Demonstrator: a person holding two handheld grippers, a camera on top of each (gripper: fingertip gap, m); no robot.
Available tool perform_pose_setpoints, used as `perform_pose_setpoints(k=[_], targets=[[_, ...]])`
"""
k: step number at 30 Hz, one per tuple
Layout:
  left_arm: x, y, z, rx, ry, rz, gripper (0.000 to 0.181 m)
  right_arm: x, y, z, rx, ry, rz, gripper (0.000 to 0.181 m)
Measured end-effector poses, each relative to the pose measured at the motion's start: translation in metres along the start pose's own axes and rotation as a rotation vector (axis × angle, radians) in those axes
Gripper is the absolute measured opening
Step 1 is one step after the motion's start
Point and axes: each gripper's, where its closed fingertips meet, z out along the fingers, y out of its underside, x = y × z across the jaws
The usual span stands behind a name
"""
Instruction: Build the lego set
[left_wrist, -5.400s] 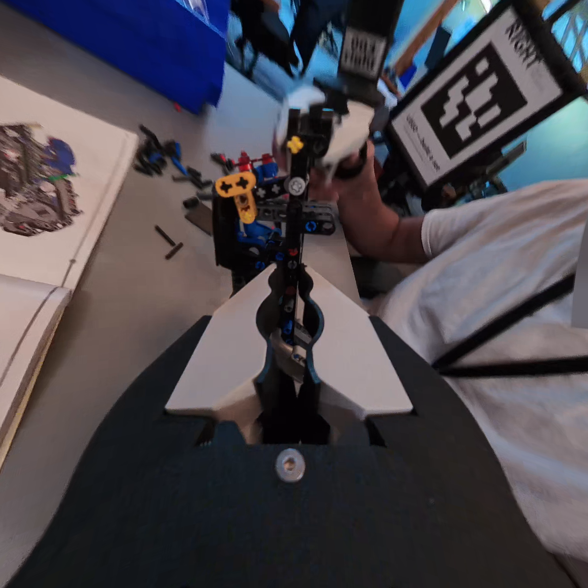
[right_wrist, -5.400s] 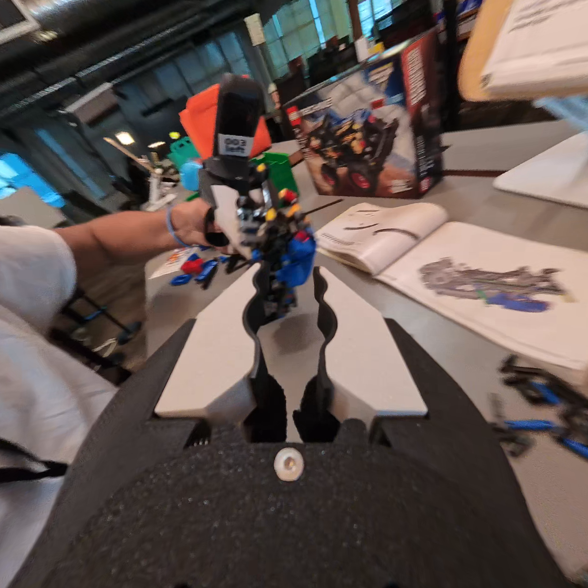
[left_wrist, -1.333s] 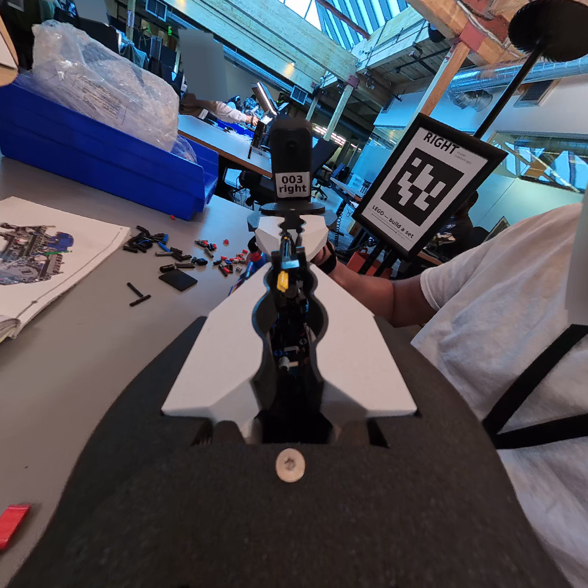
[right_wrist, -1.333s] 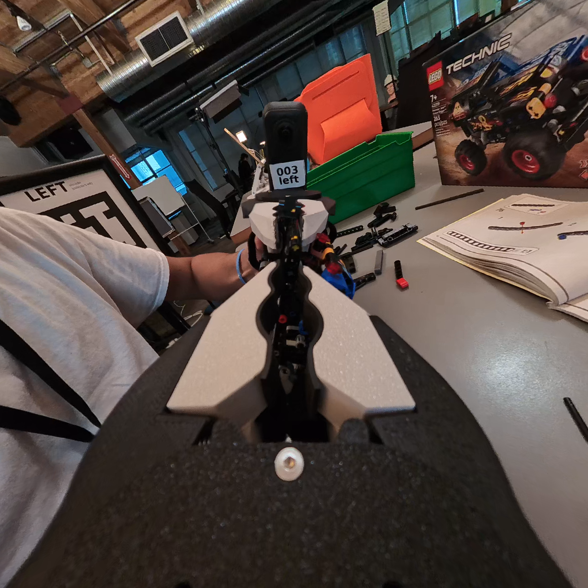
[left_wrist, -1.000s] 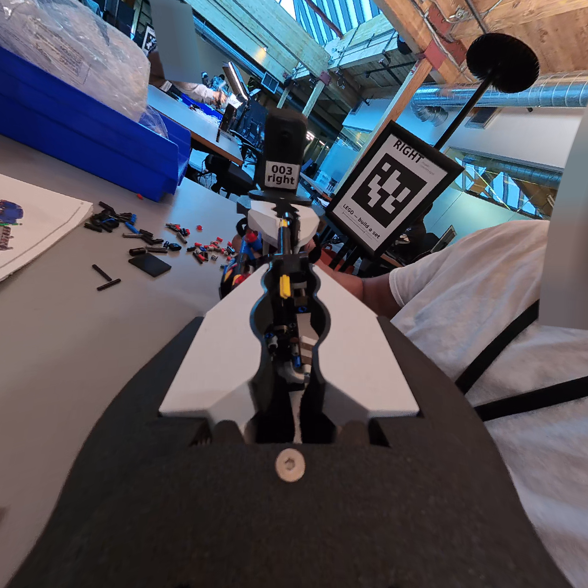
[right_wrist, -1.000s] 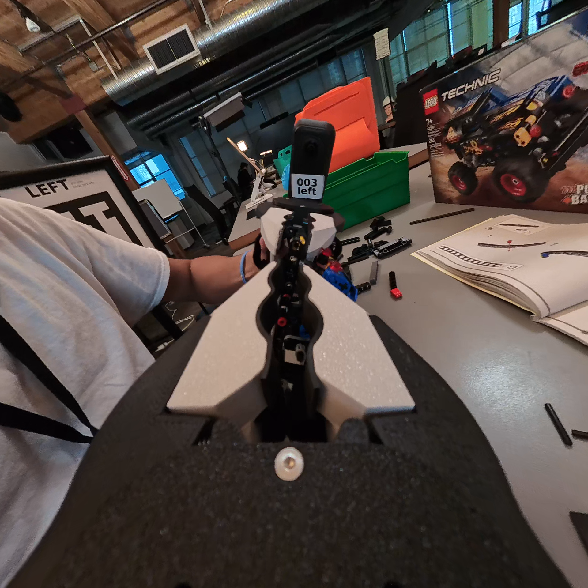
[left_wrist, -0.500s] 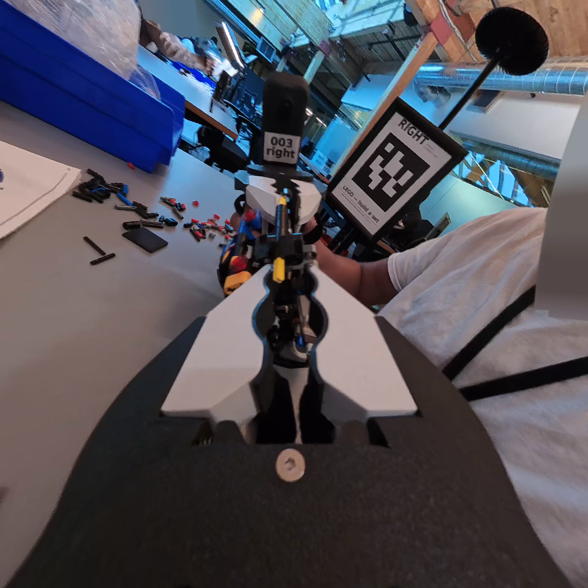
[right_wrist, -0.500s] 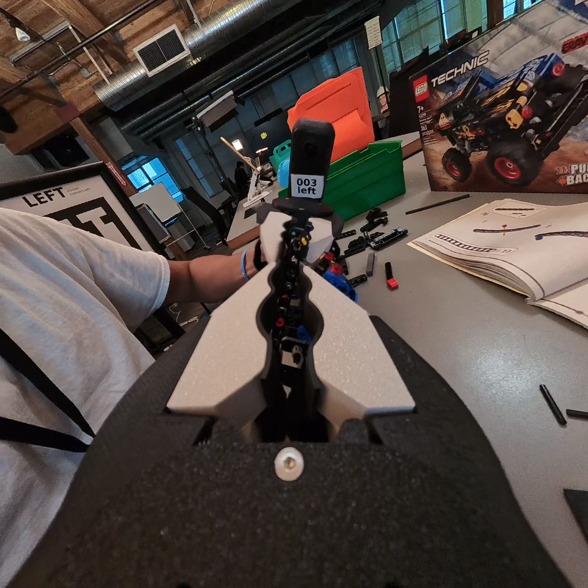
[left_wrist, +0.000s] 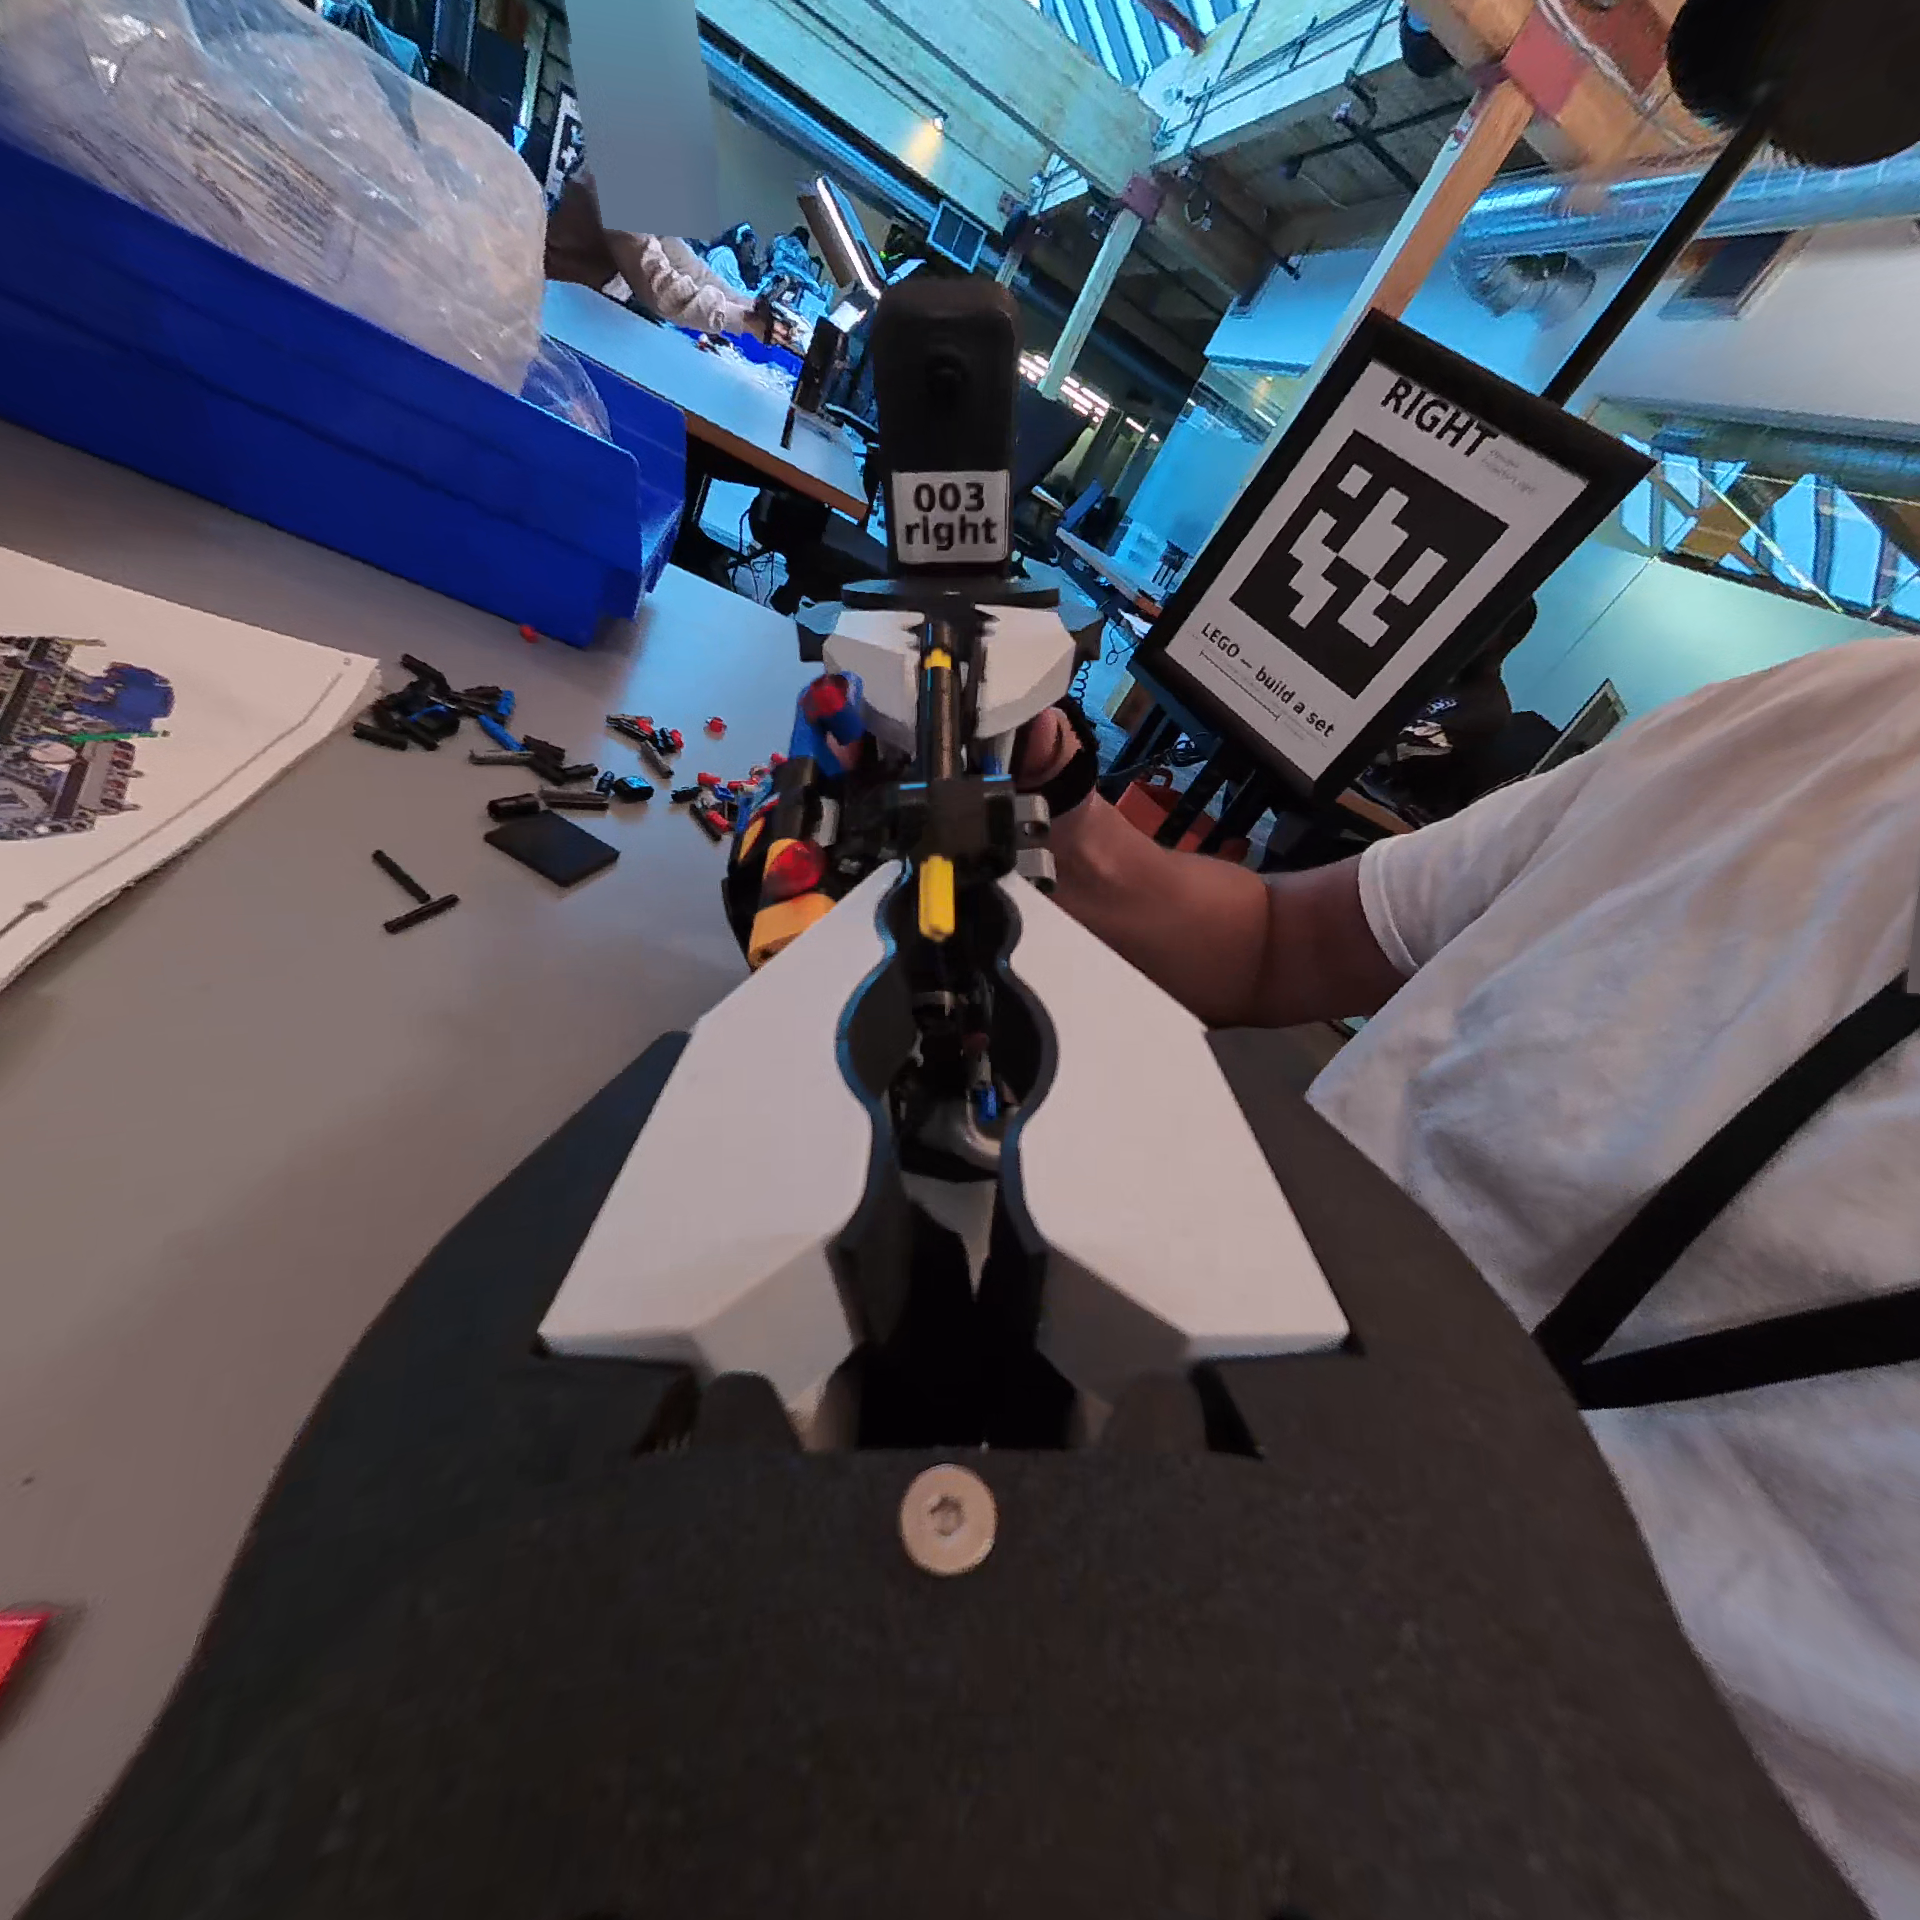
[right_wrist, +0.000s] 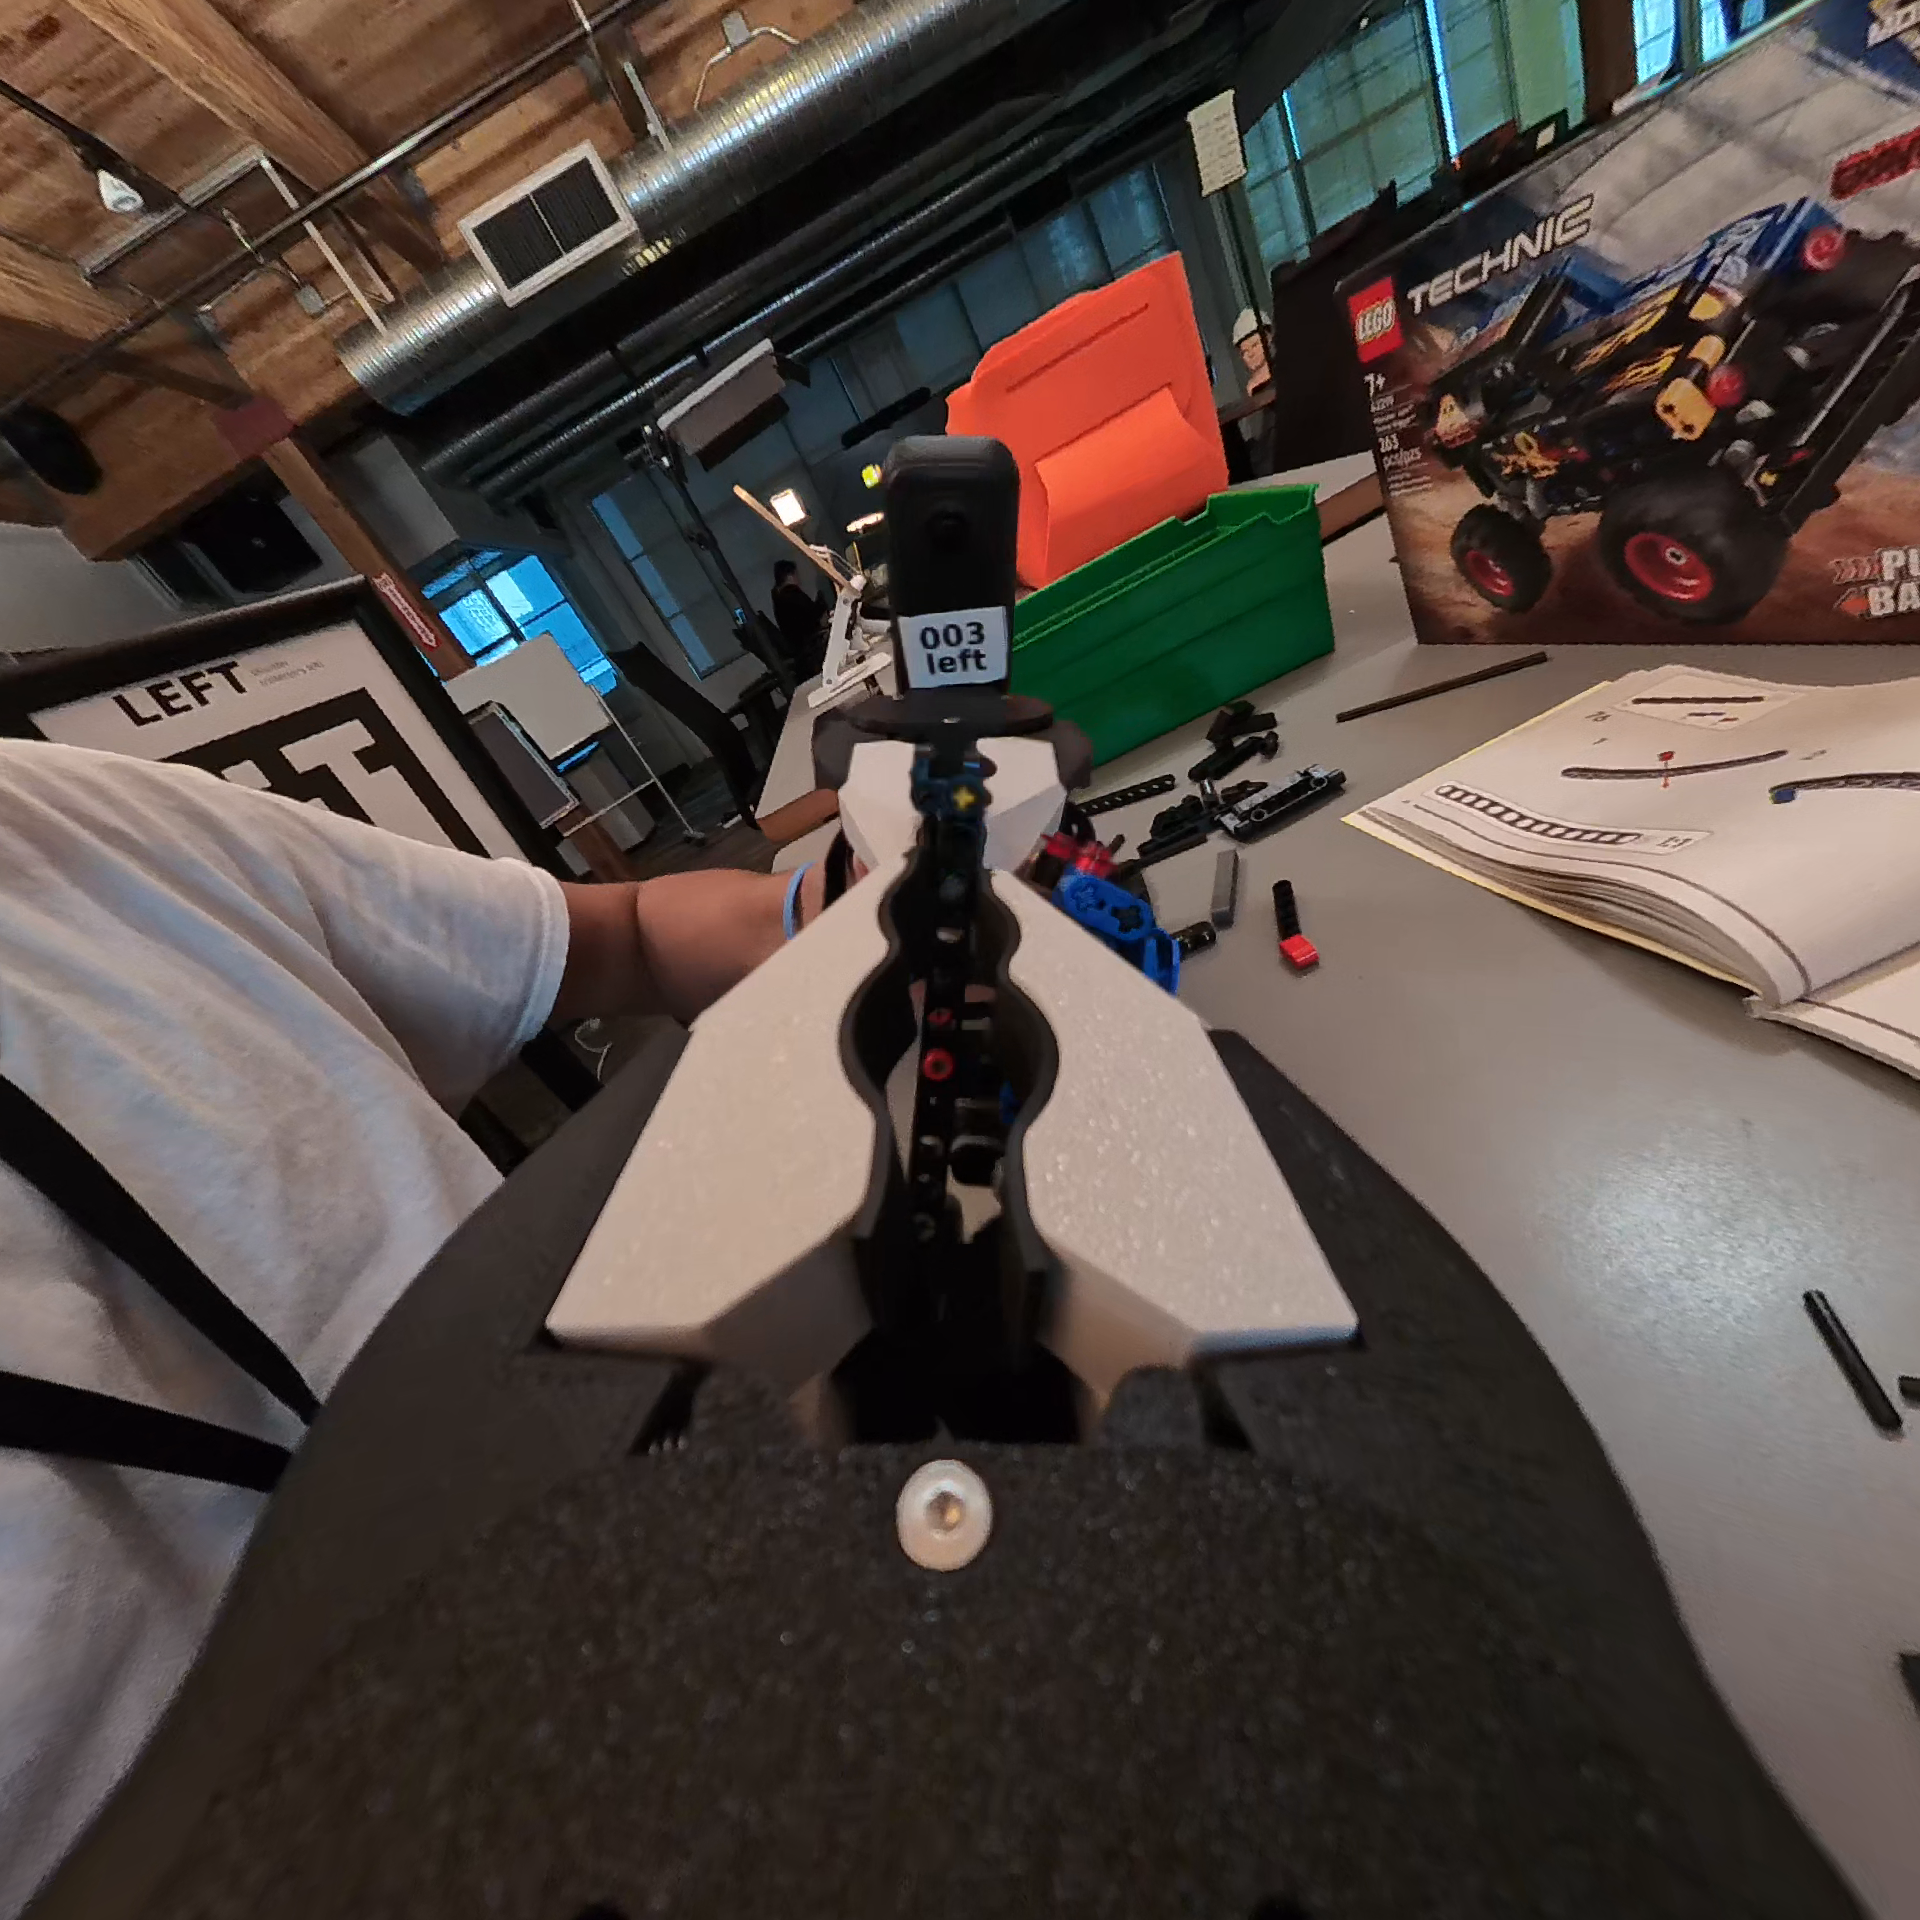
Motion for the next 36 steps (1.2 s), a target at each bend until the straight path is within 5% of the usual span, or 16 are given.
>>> perform_pose_setpoints(k=[31, 36], targets=[[-0.003, 0.003, -0.005, -0.049, 0.001, 0.015, 0.005, 0.002, 0.012, -0.002, -0.102, -0.051, 0.080, 0.008], [-0.011, 0.004, -0.013, -0.056, 0.008, -0.001, 0.005, 0.008, 0.014, -0.025, -0.148, 0.001, 0.008, 0.015]])
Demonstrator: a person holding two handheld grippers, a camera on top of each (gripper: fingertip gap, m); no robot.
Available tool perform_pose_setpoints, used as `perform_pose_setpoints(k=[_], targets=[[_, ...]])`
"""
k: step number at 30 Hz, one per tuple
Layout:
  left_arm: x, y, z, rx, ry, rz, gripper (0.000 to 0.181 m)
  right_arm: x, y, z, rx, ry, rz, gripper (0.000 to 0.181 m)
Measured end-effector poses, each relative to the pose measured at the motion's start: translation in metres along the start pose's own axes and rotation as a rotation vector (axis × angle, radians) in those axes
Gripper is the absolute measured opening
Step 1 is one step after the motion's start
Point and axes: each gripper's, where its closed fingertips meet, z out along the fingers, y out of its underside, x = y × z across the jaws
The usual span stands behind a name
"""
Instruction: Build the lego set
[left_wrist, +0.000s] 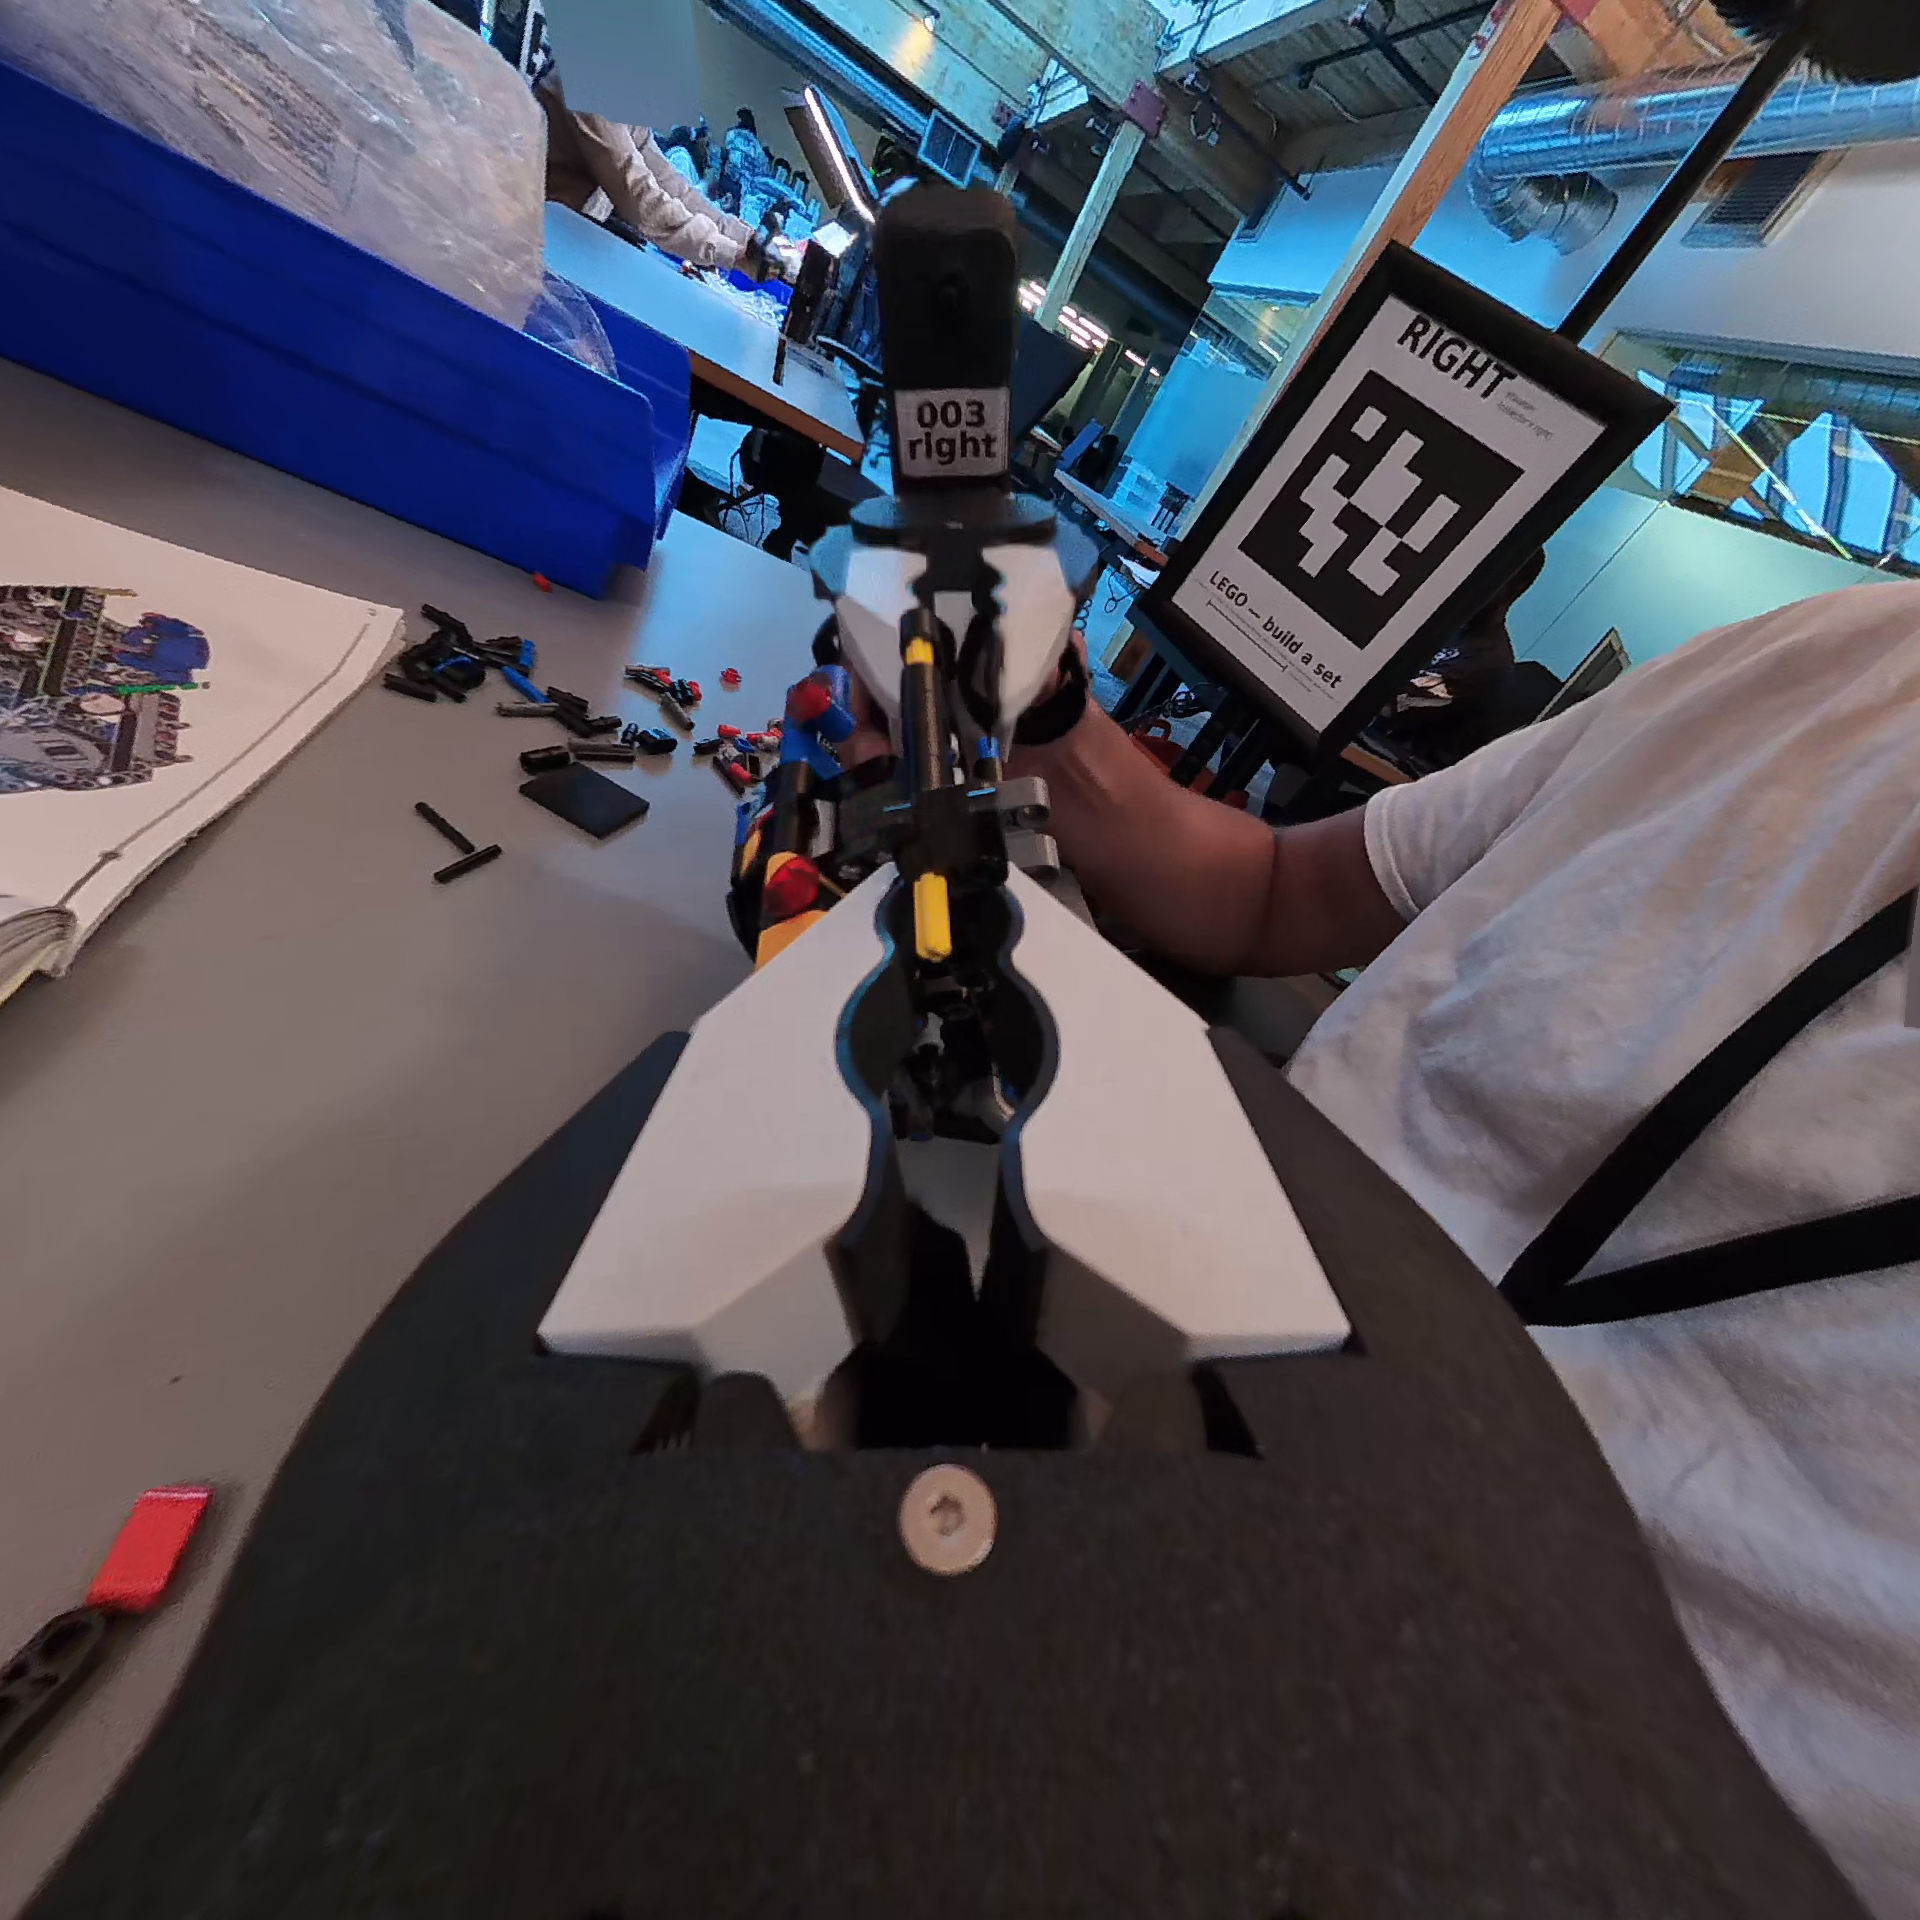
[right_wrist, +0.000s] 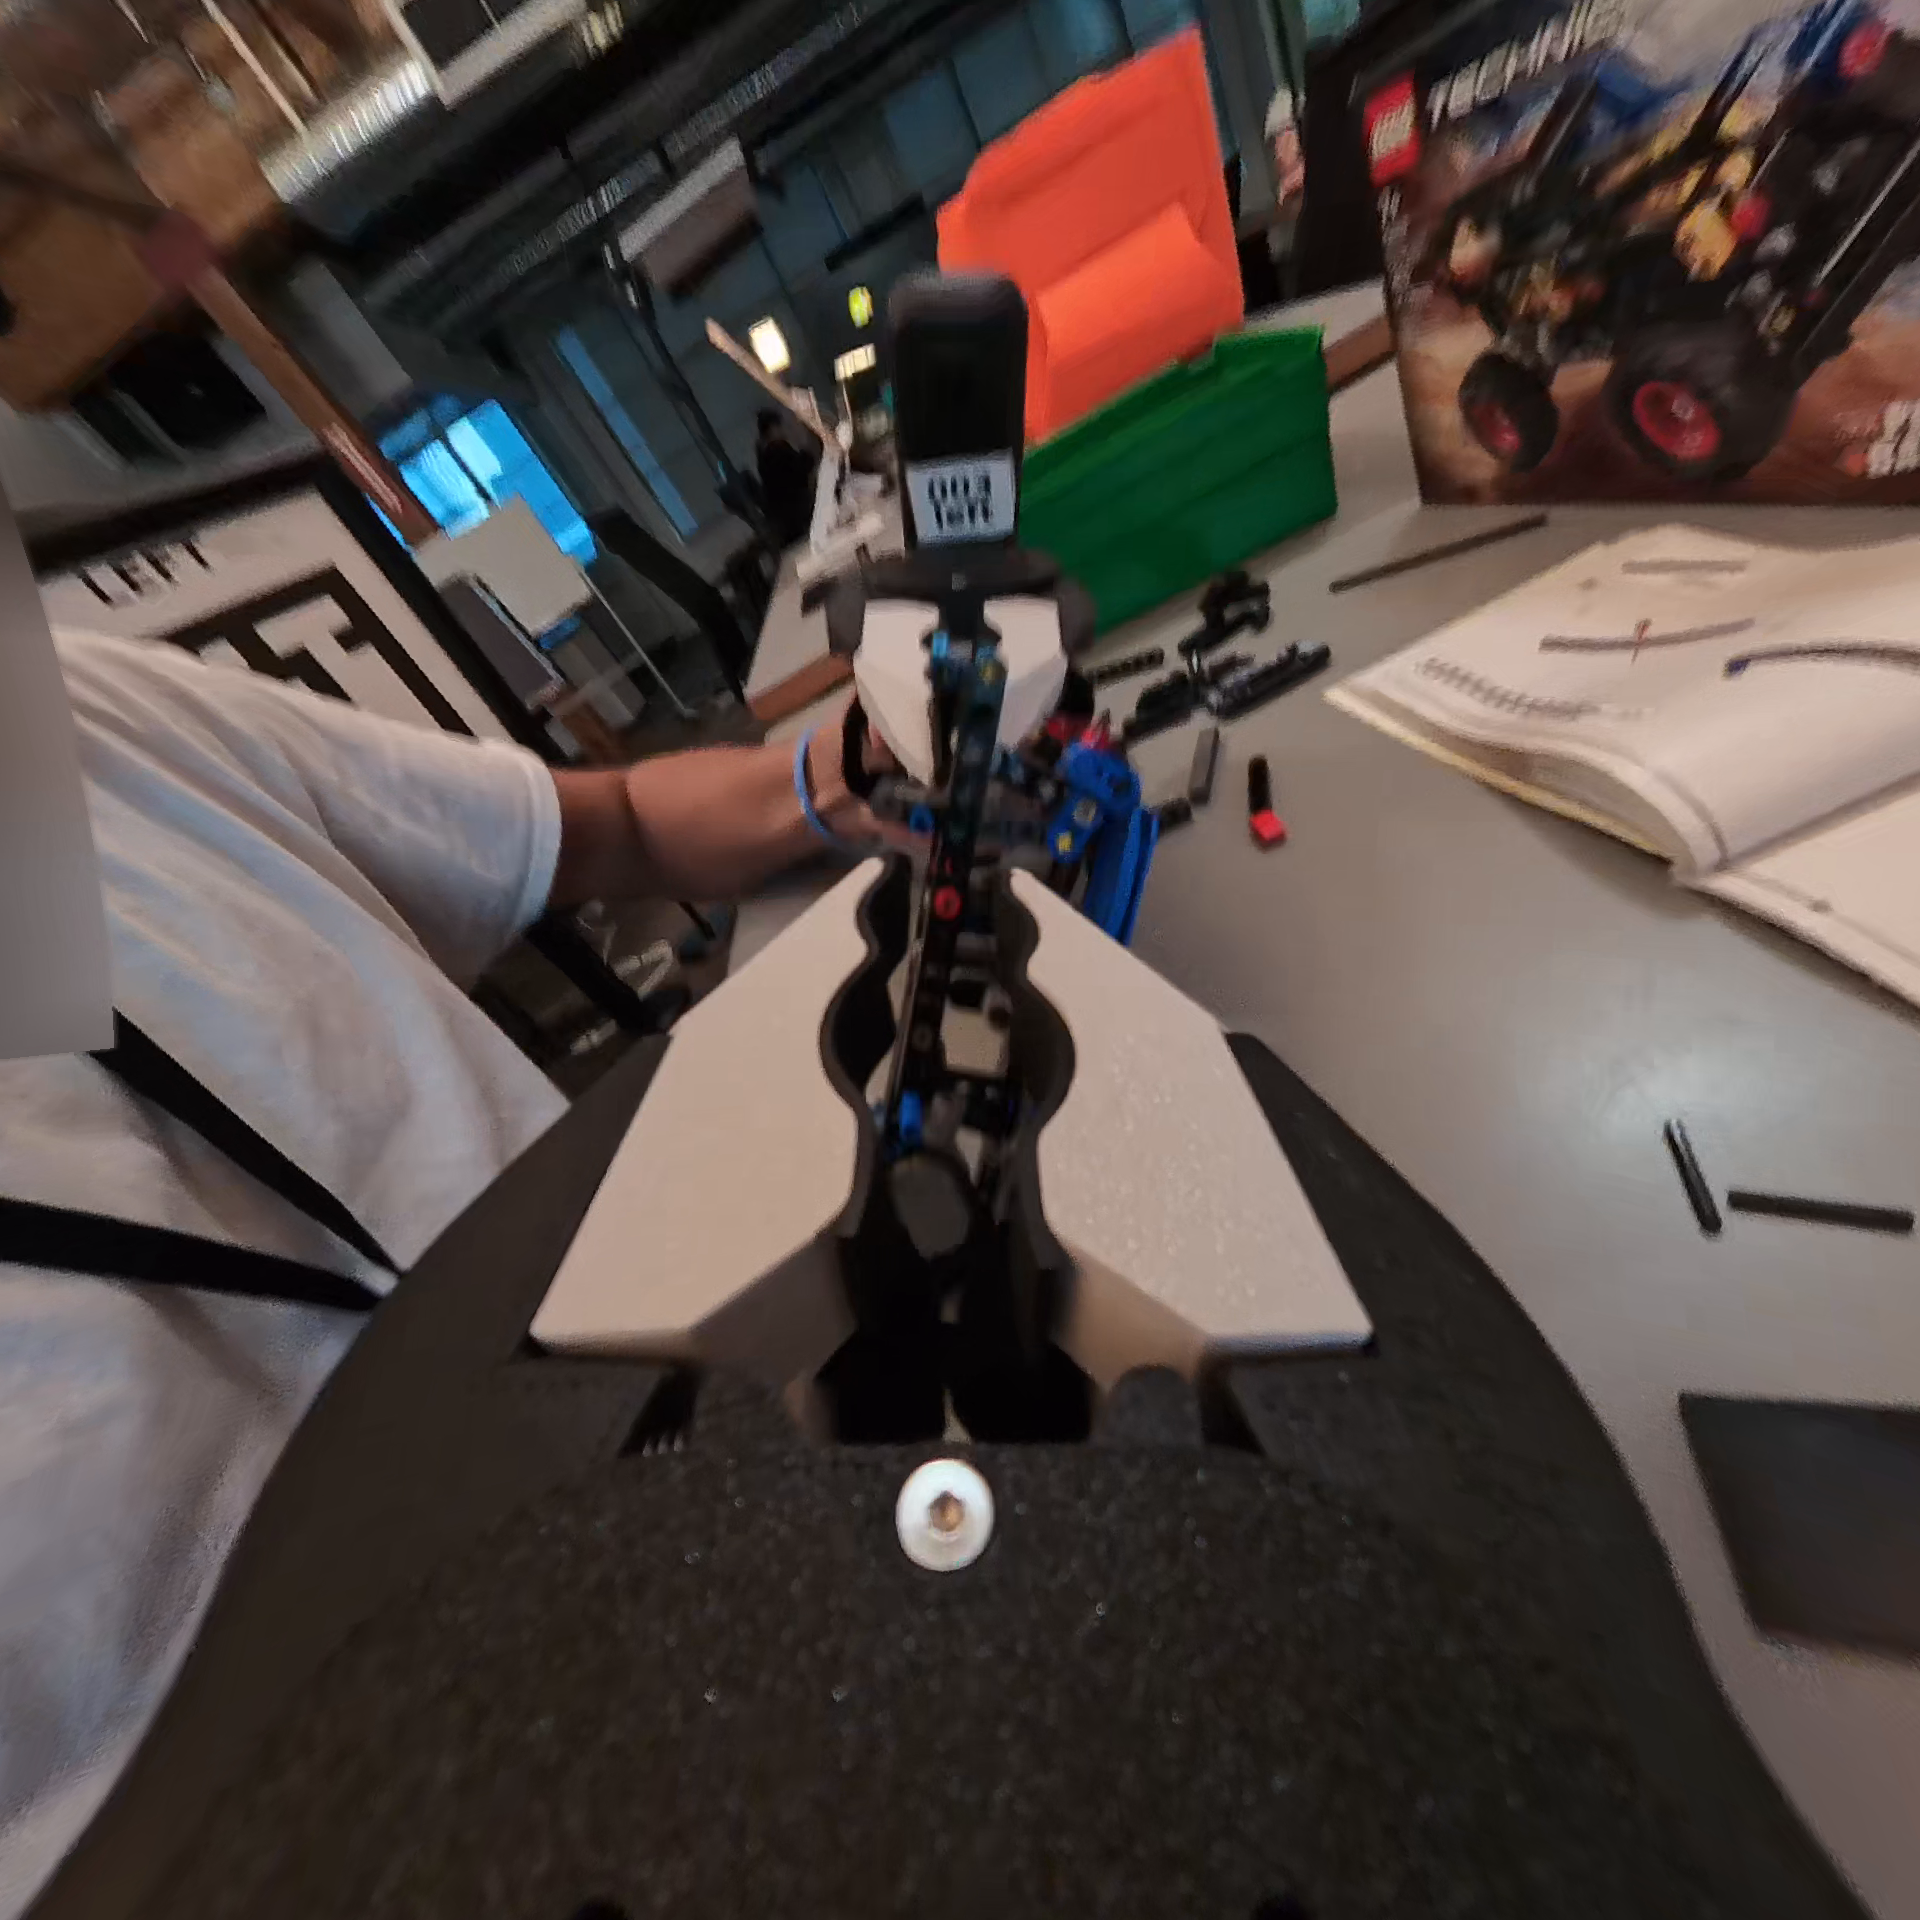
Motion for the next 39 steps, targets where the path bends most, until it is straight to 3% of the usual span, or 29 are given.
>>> perform_pose_setpoints(k=[5, 12, 16, 18, 19, 21, 23, 27, 34, 39], targets=[[0.001, 0.000, 0.002, 0.005, 0.004, -0.003, 0.005, -0.004, 0.030, 0.019, -0.117, -0.019, -0.006, 0.011], [0.000, -0.005, -0.001, 0.020, 0.008, -0.022, 0.006, -0.004, 0.028, 0.023, -0.082, -0.031, 0.052, 0.007], [-0.017, -0.019, -0.019, 0.088, -0.037, -0.051, 0.031, 0.000, 0.028, 0.018, -0.060, -0.018, 0.067, 0.007], [-0.025, -0.021, -0.028, 0.097, -0.041, -0.079, 0.019, 0.002, 0.029, 0.015, -0.057, -0.009, 0.073, 0.007], [-0.022, -0.018, -0.029, 0.073, -0.006, -0.086, 0.003, 0.003, 0.030, 0.015, -0.058, -0.006, 0.072, 0.007], [-0.009, 0.001, -0.022, -0.058, 0.061, -0.090, 0.000, 0.002, 0.032, 0.014, -0.062, -0.010, 0.073, 0.007], [0.000, 0.022, -0.013, -0.182, 0.087, -0.078, 0.005, 0.003, 0.032, 0.014, -0.054, -0.003, 0.079, 0.007], [0.008, 0.042, 0.007, -0.249, 0.104, -0.141, 0.017, 0.002, 0.032, 0.013, -0.048, -0.006, 0.080, 0.008], [-0.003, 0.027, 0.022, -0.059, -0.013, -0.118, 0.010, 0.006, 0.030, 0.012, -0.032, 0.004, 0.099, 0.008], [-0.007, 0.030, 0.019, -0.088, -0.031, -0.157, 0.008, 0.006, 0.030, 0.013, -0.031, 0.012, 0.091, 0.008]])
